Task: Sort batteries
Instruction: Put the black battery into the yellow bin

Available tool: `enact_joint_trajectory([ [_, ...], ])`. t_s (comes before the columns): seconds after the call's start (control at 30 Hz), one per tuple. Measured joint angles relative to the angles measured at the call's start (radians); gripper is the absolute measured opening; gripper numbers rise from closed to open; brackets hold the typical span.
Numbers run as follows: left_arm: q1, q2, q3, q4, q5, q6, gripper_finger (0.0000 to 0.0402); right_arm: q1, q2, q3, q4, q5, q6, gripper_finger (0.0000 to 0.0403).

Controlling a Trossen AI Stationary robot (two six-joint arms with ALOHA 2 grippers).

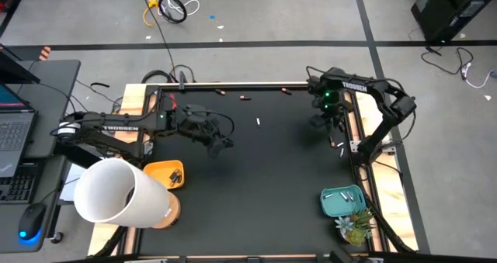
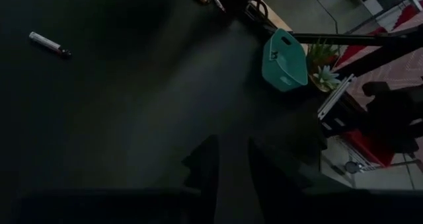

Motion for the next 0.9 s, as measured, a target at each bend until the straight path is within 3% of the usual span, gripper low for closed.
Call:
enact_joint_trajectory([
  [0.37, 0.000, 0.000, 0.000, 0.000, -0.003, 0.003, 0.0096, -0.064, 0.000, -0.008, 0.001, 0.183, -0.100, 0.0135],
  [0.9, 0.001, 0.000, 0.000, 0.002, -0.010, 0.021, 0.0096, 0.141, -0.001, -0.064, -0.005, 0.266, -0.363, 0.0135],
])
